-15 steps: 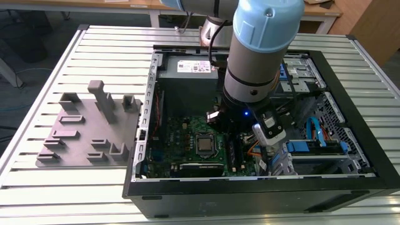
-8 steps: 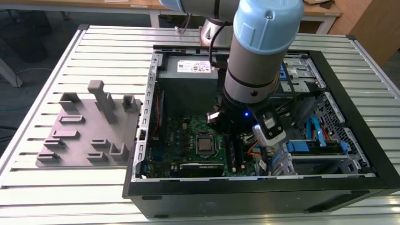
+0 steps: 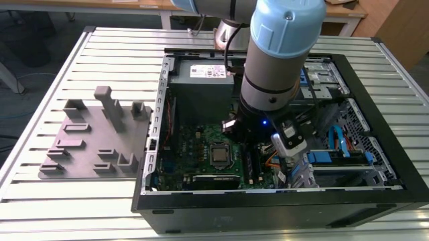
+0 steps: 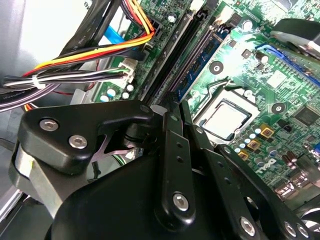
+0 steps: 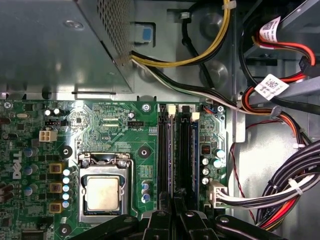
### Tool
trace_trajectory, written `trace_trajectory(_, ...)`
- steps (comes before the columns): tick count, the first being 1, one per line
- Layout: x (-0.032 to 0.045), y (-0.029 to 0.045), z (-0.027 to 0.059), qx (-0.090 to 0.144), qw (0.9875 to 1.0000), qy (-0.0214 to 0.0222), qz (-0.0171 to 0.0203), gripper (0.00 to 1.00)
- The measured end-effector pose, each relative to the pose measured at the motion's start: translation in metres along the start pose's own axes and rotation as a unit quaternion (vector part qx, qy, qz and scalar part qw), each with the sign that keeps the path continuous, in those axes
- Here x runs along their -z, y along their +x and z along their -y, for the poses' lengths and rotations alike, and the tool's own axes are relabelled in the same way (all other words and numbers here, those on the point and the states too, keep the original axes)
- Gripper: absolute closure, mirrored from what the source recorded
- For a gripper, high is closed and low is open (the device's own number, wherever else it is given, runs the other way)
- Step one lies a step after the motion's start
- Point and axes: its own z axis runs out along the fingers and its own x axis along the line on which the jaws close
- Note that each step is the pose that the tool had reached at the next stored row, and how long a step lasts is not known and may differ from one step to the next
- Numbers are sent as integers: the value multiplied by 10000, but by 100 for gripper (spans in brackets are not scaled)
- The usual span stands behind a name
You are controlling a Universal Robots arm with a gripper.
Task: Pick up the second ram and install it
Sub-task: 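Insert the second ram into the second slot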
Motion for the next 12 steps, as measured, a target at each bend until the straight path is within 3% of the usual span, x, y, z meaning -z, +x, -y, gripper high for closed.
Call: trace_trajectory(12,23,-15,0,-61,10000,27,4,89)
